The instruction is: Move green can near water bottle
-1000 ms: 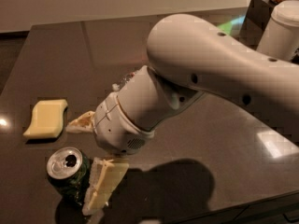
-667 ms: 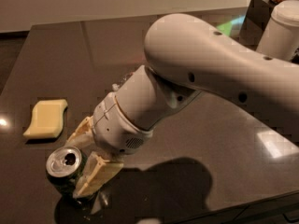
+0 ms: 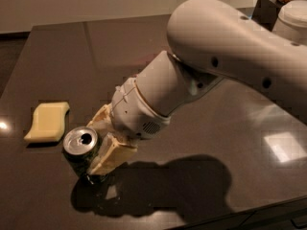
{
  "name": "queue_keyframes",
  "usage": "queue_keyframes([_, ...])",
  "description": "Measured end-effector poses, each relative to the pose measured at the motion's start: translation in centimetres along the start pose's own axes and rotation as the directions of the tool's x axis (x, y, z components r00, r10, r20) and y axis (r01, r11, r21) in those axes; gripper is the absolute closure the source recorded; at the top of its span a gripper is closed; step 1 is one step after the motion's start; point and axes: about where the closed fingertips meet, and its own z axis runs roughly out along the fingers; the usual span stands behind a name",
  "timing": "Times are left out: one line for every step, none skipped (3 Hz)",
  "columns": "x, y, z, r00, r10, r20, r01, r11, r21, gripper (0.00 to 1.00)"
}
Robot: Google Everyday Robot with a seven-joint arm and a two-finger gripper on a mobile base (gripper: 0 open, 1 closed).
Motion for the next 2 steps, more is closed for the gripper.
queue_keyframes([1.9, -2.6, -2.8, 0.998, 0.055, -0.015, -0.054, 0.9961, 0.070, 1.00])
queue_keyframes([4.7, -5.4, -5.2, 0.992, 0.120, -0.024, -0.116, 0.9853, 0.125, 1.00])
